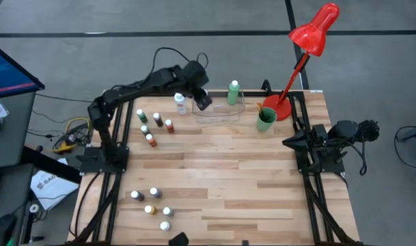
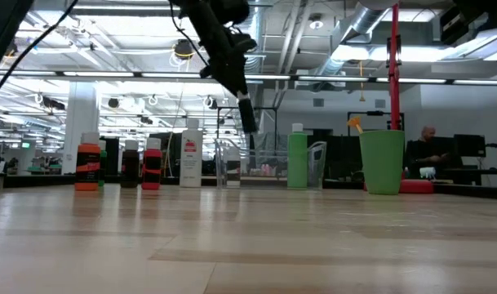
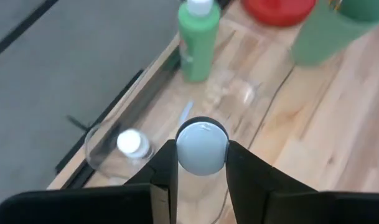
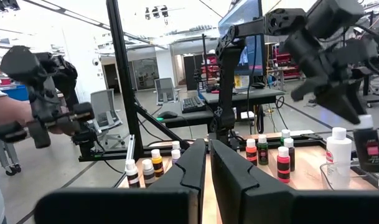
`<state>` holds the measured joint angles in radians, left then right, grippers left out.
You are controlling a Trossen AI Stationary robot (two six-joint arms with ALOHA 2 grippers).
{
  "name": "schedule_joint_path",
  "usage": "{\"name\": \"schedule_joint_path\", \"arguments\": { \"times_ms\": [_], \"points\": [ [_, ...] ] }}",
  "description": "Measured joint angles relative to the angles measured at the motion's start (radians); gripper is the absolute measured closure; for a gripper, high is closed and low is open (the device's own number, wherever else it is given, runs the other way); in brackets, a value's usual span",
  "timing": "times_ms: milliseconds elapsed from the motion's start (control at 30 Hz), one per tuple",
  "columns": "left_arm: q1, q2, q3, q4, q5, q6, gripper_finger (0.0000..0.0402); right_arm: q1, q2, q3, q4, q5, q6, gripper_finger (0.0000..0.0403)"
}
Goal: Pick & Place Paint Supplies
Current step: Put the small black paint bottle into the transparent bin
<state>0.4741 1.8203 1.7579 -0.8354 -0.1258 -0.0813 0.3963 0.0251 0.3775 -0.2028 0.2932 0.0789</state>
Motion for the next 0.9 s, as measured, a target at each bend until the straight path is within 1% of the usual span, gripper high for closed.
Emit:
{"name": "schedule_joint_path", "arguments": {
  "times_ms": [100, 267, 400, 633, 900],
  "points": [
    [-0.004, 0.025, 0.001, -0.039, -0.04, 0.023, 0.0321, 0.0, 0.0, 0.0, 0.0, 0.0, 0.0, 0.0381],
    [-0.002, 0.065, 0.001, -0.071, -0.047, 0.041, 0.0321, 0.0, 0.0, 0.0, 0.0, 0.0, 0.0, 0.0381],
    [-0.002, 0.094, 0.001, -0.09, -0.114, 0.024, 0.032, 0.0, 0.0, 0.0, 0.0, 0.0, 0.0, 0.0381],
    [0.012, 0.095, -0.04, -0.091, -0.122, 0.008, 0.032, 0.0, 0.0, 0.0, 0.0, 0.0, 0.0, 0.0381],
    [0.015, 0.095, -0.086, -0.031, -0.121, -0.004, 0.032, 0.0, 0.0, 0.0, 0.0, 0.0, 0.0, 0.0381]
  ]
}}
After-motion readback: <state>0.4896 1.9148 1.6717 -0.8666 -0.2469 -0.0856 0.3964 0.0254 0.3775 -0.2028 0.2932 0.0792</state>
